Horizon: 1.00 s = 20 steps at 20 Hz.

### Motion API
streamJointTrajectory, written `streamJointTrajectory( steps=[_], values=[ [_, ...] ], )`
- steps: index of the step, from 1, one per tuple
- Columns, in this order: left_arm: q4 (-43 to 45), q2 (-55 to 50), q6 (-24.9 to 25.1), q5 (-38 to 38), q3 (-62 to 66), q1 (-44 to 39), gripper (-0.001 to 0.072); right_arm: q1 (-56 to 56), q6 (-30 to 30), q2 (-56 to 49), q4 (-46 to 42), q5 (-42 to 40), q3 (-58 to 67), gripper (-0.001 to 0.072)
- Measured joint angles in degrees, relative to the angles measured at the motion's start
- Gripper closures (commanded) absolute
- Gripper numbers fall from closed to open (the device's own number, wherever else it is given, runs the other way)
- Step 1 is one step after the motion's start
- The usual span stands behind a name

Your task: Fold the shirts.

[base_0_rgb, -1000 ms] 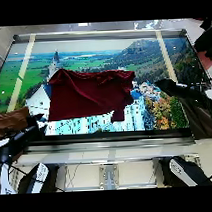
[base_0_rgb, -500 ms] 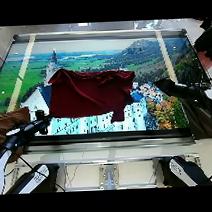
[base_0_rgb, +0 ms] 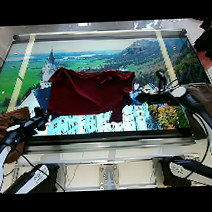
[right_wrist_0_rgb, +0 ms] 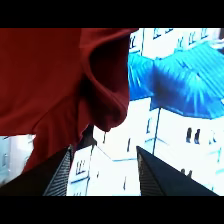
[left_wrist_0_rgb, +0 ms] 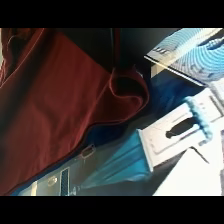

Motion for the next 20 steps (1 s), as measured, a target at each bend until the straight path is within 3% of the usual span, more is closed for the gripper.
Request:
streamJointTrajectory(
  steps=[7, 8, 10, 11, 15, 20],
  values=[
    [0.0, 0.0, 0.2, -0.9, 0.1, 0.0, 0.0694, 5.5, 0.1, -10.5, 0.4, -9.7, 2.8, 0.0265],
    [0.0, 0.0, 0.2, -0.9, 0.1, 0.0, 0.0694, 5.7, 0.1, -11.9, 0.8, -9.8, 3.9, 0.0338],
    [0.0, 0.0, 0.2, -1.0, 0.1, 0.0, 0.0694, 5.9, 0.1, -14.3, 1.6, -9.0, 6.4, 0.065],
    [0.0, 0.0, 0.5, -1.0, 0.1, 0.0, 0.0695, 6.0, 0.1, -15.4, 1.7, -7.9, 7.6, 0.0693],
    [0.1, 0.5, 4.8, -1.9, 0.9, 0.1, 0.0697, 6.1, 0.4, -17.4, 2.1, -3.5, 12.2, 0.0696],
    [7.1, 9.5, 13.6, -10.1, 8.8, 3.5, 0.0697, 3.9, 2.3, -10.9, -3.7, 10.7, 20.9, 0.0697]
  ],
)
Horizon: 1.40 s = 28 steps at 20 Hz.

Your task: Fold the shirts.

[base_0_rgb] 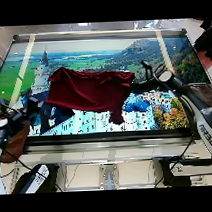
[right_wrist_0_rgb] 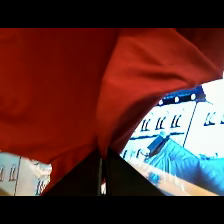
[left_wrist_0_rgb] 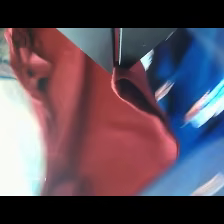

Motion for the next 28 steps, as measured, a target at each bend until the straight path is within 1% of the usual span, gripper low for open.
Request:
streamJointTrajectory(
  steps=[4, 7, 10, 11, 13, 15, 18, 20, 22, 23, 25, 27, 28],
  values=[
    [7.1, 14.2, 1.4, -10.4, 13.2, 6.7, 0.0697, -1.6, 3.4, 17.4, -5.2, 12.7, 7.9, 0.0699],
    [9.7, 23.6, 1.8, -15.0, 27.1, 13.2, 0.0699, -2.1, 6.4, 31.8, -8.2, 17.3, 17.2, 0.0702],
    [13.6, 26.5, 1.9, -18.4, 42.2, 17.3, 0.0699, -2.2, 9.1, 40.2, -13.9, 19.4, 29.2, 0.0702],
    [14.6, 26.2, 2.0, -19.5, 46.9, 17.9, 0.0698, -2.2, 9.7, 41.5, -16.5, 20.2, 33.1, 0.0702],
    [15.9, 24.2, 0.5, -22.4, 54.5, 18.7, 0.0699, -2.3, 10.6, 42.6, -23.3, 22.8, 39.5, 0.0702],
    [16.9, 21.2, -1.7, -26.1, 58.7, 19.1, 0.07, -2.3, 11.2, 41.8, -29.3, 25.6, 42.4, 0.0702],
    [17.6, 15.0, -3.6, -30.9, 60.4, 18.3, 0.07, -2.3, 11.6, 37.2, -33.9, 29.3, 41.7, 0.0701],
    [18.0, 9.6, -4.0, -32.6, 59.0, 14.8, 0.0699, -2.3, 11.6, 32.3, -35.2, 29.9, 38.8, 0.0701],
    [21.0, 3.1, -4.2, -33.0, 57.1, 8.7, 0.0699, -2.3, 11.7, 26.0, -35.5, 28.6, 34.8, 0.0701],
    [23.6, -0.4, -4.2, -32.5, 56.5, 5.1, 0.0699, -2.3, 11.7, 22.4, -35.4, 26.8, 32.9, 0.0701],
    [29.8, -8.5, -4.2, -28.6, 55.6, -2.8, 0.0698, -2.3, 11.7, 14.5, -35.3, 21.6, 30.3, 0.0701],
    [36.2, -17.3, -4.9, -22.0, 55.2, -9.9, 0.0698, -2.3, 11.7, 6.3, -34.8, 15.1, 29.0, 0.0701],
    [38.6, -21.7, -5.7, -17.5, 55.1, -12.8, 0.0698, -2.3, 11.7, 2.2, -34.4, 11.6, 28.5, 0.07]
  ],
)
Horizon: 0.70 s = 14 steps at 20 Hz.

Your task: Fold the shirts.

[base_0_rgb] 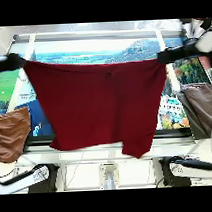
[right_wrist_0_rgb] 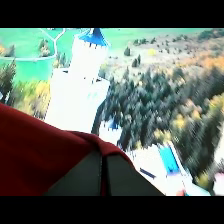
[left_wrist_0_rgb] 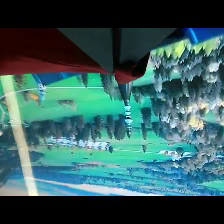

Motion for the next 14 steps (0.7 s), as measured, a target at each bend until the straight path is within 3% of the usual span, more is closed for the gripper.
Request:
streamJointTrajectory(
  steps=[3, 4, 5, 6, 8, 9, 11, 14],
  values=[
    [4.5, -11.6, -1.8, 12.9, -0.2, -6.1, 0.0696, 0.0, 0.1, -11.6, 2.7, -11.3, -0.7, 0.0679],
    [5.2, -14.9, -2.1, 17.2, -0.2, -7.5, 0.0695, 0.0, 0.5, -14.7, 3.7, -15.2, -0.8, 0.0535],
    [5.4, -17.5, -2.4, 20.5, -0.2, -8.6, 0.0682, 0.0, 1.2, -17.1, 4.6, -19.3, -0.9, 0.0276],
    [5.0, -19.6, -2.7, 23.9, -0.2, -9.5, 0.0615, 0.0, 2.4, -18.8, 5.5, -23.5, -0.9, 0.0216],
    [2.8, -21.9, -3.1, 28.8, 0.0, -10.5, 0.0167, -0.3, 4.9, -21.1, 7.0, -30.5, -0.1, 0.0222],
    [1.8, -22.2, -3.2, 30.1, 0.5, -10.6, 0.0111, -0.7, 5.6, -21.4, 7.3, -32.3, 1.1, 0.0223],
    [0.5, -20.9, -3.2, 31.8, 1.6, -10.1, 0.0111, -2.2, 6.6, -21.4, 7.1, -30.9, 5.4, 0.0225],
    [-0.3, -13.4, -3.4, 30.4, 2.5, -5.9, 0.0112, -7.0, 6.9, -17.8, 3.6, -18.6, 13.2, 0.0258]
  ],
)
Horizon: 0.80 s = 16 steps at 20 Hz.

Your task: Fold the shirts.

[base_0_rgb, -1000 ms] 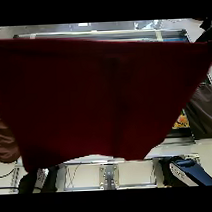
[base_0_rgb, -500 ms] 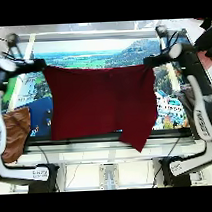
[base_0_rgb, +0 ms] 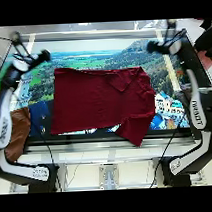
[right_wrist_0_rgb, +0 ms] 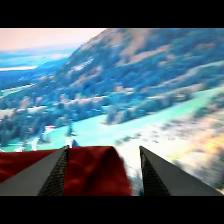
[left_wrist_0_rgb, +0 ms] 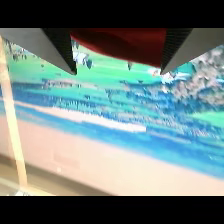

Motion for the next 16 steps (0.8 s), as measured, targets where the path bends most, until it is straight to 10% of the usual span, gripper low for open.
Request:
streamJointTrajectory(
  steps=[3, 7, 16],
  values=[
    [-0.3, 10.5, -1.4, -9.4, -1.8, 9.0, 0.0239, -7.6, -3.4, 7.5, -3.0, 15.7, 3.3, 0.0265],
    [0.0, 28.0, -3.1, -18.9, -20.3, 22.4, 0.0226, -19.2, -9.8, 21.8, 1.3, 29.3, -7.1, 0.0262],
    [-13.4, 53.8, -17.5, -29.6, -70.2, 34.3, 0.0206, -33.2, -14.0, 47.9, 33.3, 13.3, -64.7, 0.026]
  ],
)
